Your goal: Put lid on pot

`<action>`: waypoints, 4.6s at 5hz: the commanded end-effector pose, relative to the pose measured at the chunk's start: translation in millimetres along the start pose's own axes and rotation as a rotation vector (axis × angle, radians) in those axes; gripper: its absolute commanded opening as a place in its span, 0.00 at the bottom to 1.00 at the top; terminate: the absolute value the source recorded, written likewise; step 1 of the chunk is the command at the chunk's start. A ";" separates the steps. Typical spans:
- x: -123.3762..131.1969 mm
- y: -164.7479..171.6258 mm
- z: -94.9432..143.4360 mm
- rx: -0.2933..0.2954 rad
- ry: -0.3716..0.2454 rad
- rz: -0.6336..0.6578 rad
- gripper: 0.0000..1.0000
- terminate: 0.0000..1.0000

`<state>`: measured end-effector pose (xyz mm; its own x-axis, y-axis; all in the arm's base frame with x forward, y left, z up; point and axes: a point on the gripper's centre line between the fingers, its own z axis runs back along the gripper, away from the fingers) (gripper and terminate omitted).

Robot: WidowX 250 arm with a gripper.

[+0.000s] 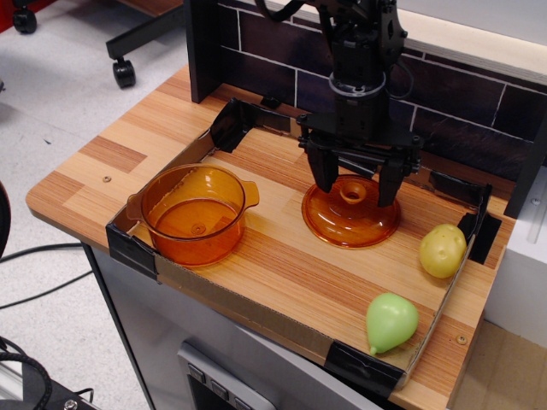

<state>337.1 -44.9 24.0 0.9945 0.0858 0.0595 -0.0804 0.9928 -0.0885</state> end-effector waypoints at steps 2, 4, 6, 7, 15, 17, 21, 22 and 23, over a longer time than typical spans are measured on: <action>8.6 -2.8 7.8 0.044 -0.073 0.008 0.00 0.00; 5.3 -6.6 28.8 0.109 -0.049 -0.004 0.00 0.00; -3.9 4.0 81.5 0.050 -0.063 0.012 0.00 0.00; -9.3 22.7 84.4 0.051 -0.018 -0.025 0.00 0.00; -62.4 100.1 57.9 0.070 -0.055 -0.199 0.00 0.00; -61.6 110.6 52.8 0.088 -0.048 -0.204 0.00 0.00; -75.0 123.8 55.5 0.088 -0.027 -0.278 1.00 0.00; -69.7 117.7 62.0 0.068 -0.050 -0.217 1.00 0.00; -64.6 100.9 85.3 0.061 -0.058 -0.212 1.00 0.00</action>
<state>249.6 54.0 83.8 0.9891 -0.1260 0.0759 0.1286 0.9912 -0.0311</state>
